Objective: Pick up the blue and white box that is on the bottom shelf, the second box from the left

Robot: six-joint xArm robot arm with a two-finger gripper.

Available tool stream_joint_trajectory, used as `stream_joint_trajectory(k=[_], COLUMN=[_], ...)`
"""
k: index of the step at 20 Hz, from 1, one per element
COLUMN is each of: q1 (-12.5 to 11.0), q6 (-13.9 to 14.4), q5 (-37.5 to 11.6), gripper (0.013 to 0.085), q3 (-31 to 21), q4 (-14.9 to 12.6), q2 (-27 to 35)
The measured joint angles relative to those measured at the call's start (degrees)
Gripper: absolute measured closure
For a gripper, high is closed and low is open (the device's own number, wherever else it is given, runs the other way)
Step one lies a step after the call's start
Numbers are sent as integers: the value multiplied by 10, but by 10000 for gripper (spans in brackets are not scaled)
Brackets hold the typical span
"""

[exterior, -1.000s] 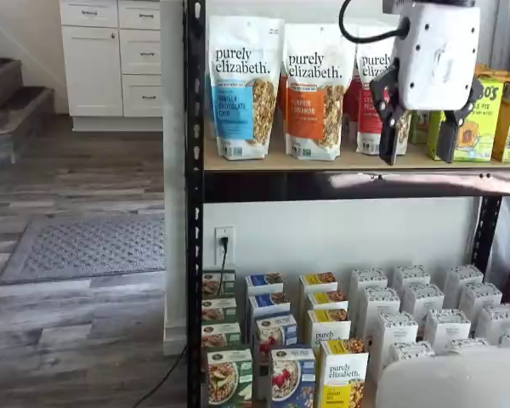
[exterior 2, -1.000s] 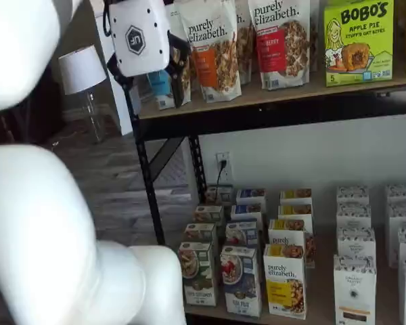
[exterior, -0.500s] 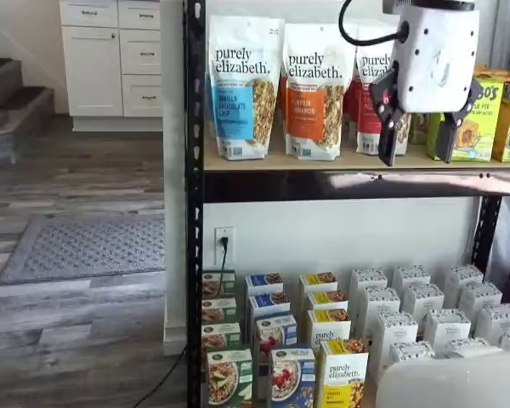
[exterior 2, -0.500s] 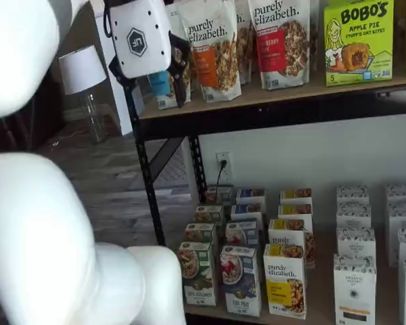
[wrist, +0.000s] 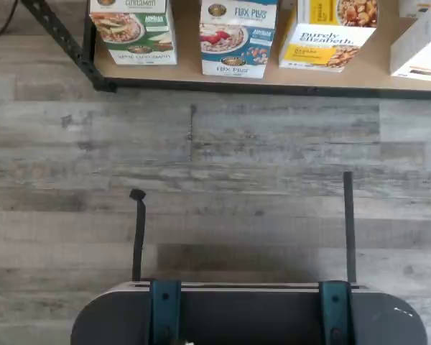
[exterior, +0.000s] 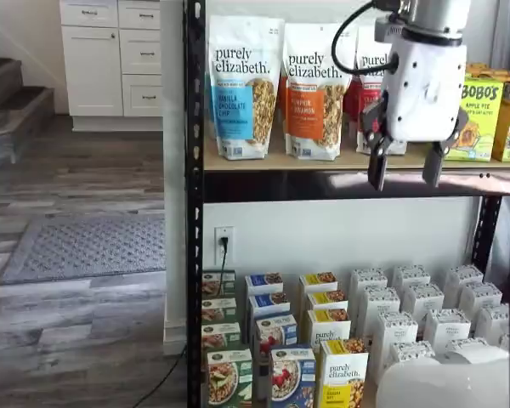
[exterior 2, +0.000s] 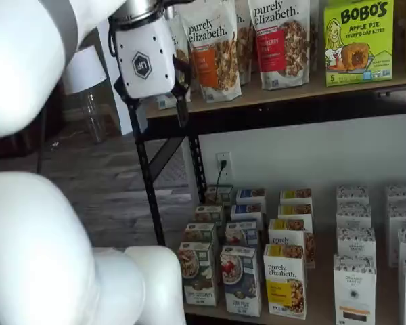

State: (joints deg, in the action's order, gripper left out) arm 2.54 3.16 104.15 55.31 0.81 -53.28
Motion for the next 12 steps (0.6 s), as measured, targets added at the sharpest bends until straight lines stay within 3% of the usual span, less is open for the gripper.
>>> stream_joint_trajectory(k=[12], q1=[0], q6=[1], q5=[-68], gripper=[130], q3=[-103], q4=[10], q2=[-24])
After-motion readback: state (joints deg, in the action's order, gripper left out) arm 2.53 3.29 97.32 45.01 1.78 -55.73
